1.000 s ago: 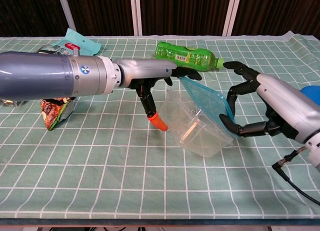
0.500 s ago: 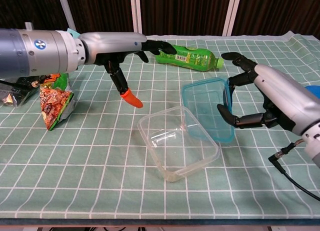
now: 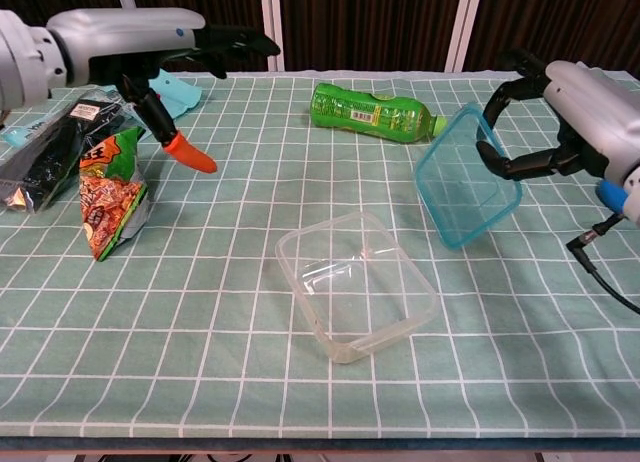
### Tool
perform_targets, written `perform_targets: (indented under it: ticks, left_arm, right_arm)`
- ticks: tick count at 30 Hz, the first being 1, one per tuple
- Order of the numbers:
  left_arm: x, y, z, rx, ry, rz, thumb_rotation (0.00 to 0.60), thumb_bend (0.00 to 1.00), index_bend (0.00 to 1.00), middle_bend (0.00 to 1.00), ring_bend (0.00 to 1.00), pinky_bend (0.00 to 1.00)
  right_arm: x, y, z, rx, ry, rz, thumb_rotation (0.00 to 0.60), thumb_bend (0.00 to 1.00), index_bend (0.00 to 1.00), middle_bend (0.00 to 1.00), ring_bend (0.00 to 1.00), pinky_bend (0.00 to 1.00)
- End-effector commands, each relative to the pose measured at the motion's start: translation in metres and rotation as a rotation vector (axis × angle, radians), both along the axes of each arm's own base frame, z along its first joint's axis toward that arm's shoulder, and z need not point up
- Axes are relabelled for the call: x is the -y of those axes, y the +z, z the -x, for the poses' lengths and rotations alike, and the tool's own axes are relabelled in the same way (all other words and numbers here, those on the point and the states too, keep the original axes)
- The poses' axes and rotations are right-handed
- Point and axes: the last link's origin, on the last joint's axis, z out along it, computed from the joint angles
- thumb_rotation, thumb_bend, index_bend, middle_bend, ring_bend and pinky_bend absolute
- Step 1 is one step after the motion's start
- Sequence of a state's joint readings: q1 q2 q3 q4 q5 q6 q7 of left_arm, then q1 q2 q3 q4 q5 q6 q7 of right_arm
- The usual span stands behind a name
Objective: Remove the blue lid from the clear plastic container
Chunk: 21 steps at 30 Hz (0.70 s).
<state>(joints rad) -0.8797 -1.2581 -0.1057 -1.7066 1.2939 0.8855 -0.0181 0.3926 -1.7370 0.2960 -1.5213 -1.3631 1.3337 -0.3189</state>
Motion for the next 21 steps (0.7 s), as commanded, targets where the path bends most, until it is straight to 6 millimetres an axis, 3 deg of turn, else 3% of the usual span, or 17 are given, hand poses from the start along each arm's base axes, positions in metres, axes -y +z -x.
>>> perform_targets:
  ticks: [1, 6, 11, 16, 21]
  left_arm:
    - [0.003, 0.008, 0.008, 0.004, 0.02, -0.016, 0.6, 0.0, 0.0, 0.0, 0.0, 0.12]
    - [0.013, 0.021, 0.021, 0.022, 0.068, -0.041, 0.6, 0.0, 0.0, 0.0, 0.0, 0.1]
    - [0.024, 0.035, 0.037, 0.0, 0.092, -0.094, 0.6, 0.0, 0.0, 0.0, 0.0, 0.1]
    - [0.05, 0.054, 0.067, -0.033, 0.171, -0.195, 0.6, 0.0, 0.0, 0.0, 0.0, 0.08]
    - [0.088, 0.073, 0.1, -0.075, 0.286, -0.316, 0.6, 0.0, 0.0, 0.0, 0.0, 0.08]
  right_arm:
    - [0.018, 0.017, 0.008, -0.109, -0.135, 0.001, 0.6, 0.43, 0.0, 0.0, 0.0, 0.0]
    - [0.025, 0.04, 0.012, -0.152, -0.269, 0.018, 0.6, 0.41, 0.0, 0.0, 0.0, 0.0]
    - [0.018, 0.059, 0.022, -0.179, -0.283, 0.036, 0.6, 0.41, 0.0, 0.0, 0.0, 0.0]
    - [-0.008, 0.08, 0.039, -0.189, -0.242, 0.025, 0.6, 0.36, 0.0, 0.0, 0.0, 0.0]
    - [-0.047, 0.105, 0.063, -0.208, -0.21, -0.007, 0.6, 0.34, 0.0, 0.0, 0.0, 0.0]
